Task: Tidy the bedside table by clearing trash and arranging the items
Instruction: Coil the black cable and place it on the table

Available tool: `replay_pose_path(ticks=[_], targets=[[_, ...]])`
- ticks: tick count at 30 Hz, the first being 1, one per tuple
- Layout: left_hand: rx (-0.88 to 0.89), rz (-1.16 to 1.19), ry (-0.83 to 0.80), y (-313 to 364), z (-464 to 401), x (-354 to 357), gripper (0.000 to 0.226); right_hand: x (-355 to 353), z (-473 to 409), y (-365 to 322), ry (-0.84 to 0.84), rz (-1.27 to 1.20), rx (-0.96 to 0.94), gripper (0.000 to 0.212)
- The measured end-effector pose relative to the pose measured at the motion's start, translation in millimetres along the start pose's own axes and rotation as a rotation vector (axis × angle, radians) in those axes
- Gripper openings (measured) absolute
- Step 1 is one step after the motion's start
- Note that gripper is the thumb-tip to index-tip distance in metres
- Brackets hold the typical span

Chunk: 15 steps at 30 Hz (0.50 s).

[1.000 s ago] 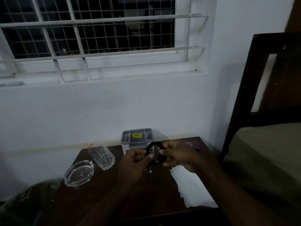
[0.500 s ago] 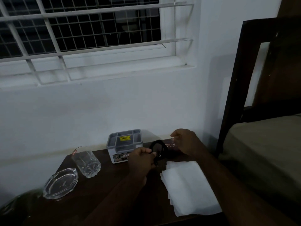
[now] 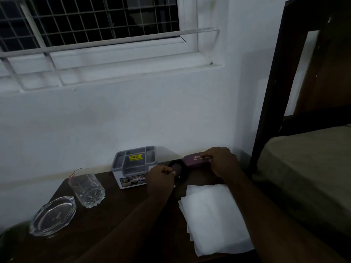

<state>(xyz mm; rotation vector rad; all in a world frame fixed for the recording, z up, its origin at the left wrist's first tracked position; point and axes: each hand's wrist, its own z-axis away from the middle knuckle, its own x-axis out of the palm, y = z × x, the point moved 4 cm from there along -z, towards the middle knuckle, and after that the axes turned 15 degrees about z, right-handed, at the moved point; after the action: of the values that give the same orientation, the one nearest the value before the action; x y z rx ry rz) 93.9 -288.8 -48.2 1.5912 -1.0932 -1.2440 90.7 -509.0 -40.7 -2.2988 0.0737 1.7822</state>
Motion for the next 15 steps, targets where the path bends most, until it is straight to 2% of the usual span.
replay_pose_path(ticks=[3, 7, 15], targets=[[0.051, -0.145, -0.043, 3, 0, 6, 0.021, 9, -6, 10, 0.004, -0.113, 0.025, 0.043], [0.059, -0.263, -0.129, 0, 1, 14, 0.019, 12, -9, 12, -0.012, -0.132, 0.009, 0.044], [0.131, -0.337, -0.129, -1, 10, 11, 0.018, 11, -7, 12, -0.030, -0.086, 0.000, 0.044]])
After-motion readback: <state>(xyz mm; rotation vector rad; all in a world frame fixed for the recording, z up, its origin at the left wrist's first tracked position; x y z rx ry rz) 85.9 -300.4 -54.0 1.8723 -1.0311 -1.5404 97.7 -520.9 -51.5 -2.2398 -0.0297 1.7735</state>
